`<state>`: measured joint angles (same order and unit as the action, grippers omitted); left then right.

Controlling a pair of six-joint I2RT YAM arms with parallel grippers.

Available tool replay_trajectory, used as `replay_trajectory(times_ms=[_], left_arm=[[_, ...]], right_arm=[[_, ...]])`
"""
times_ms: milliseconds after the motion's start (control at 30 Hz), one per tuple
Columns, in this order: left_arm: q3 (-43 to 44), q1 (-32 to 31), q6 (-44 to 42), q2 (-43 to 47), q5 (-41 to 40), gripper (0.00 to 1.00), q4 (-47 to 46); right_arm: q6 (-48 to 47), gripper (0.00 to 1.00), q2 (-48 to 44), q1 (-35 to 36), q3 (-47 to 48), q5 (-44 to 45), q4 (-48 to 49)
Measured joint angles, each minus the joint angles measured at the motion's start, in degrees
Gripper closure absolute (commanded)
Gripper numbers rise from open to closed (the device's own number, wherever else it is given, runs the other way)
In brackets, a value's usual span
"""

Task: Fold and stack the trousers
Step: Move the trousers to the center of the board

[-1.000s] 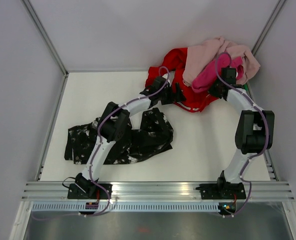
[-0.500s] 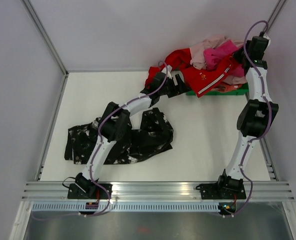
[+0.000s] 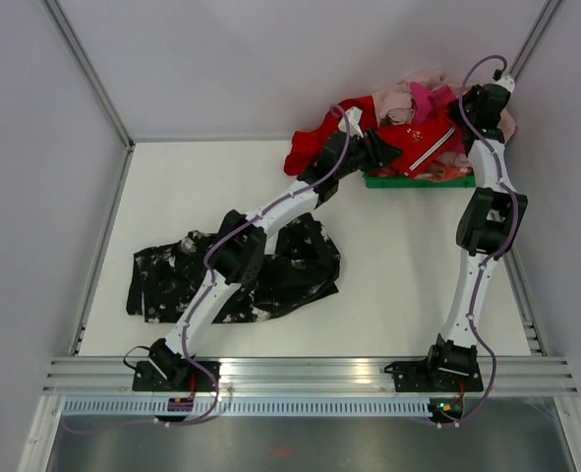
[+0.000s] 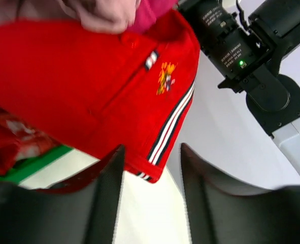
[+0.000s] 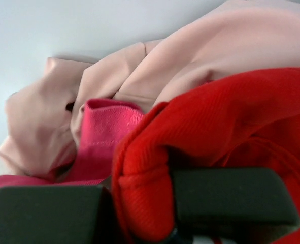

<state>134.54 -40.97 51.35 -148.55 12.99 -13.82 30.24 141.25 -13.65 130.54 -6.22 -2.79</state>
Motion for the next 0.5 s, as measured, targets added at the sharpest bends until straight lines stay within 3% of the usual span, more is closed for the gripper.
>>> replay_trajectory(times_ms=[133, 233, 333, 433, 500], left_arm=[[0.4, -2.4, 1.5, -2.3, -3.8, 0.68, 0.5], [3.1, -3.3, 3.6, -5.9, -5.3, 0.70, 1.3], [6.3, -3.3, 7.0, -10.5, -7.6, 0.70, 1.4], [7.2, -2.9, 10.4, -14.0, -11.9, 0.70, 1.3], [7.2, -2.4, 12.9, -15.3, -13.8, 0.69, 0.0]], right_arm=[[-2.1, 1.00, 2.6, 1.2, 1.8, 2.3, 2.2], [-2.5, 1.00, 3.1, 1.9, 2.3, 3.7, 2.3], [-2.7, 0.94, 2.2, 1.9, 0.8, 3.6, 2.5], [-3.1, 0.77, -3.1, 1.9, -7.9, 3.7, 3.9], [-3.1, 0.48, -8.4, 1.9, -15.8, 3.1, 4.4]])
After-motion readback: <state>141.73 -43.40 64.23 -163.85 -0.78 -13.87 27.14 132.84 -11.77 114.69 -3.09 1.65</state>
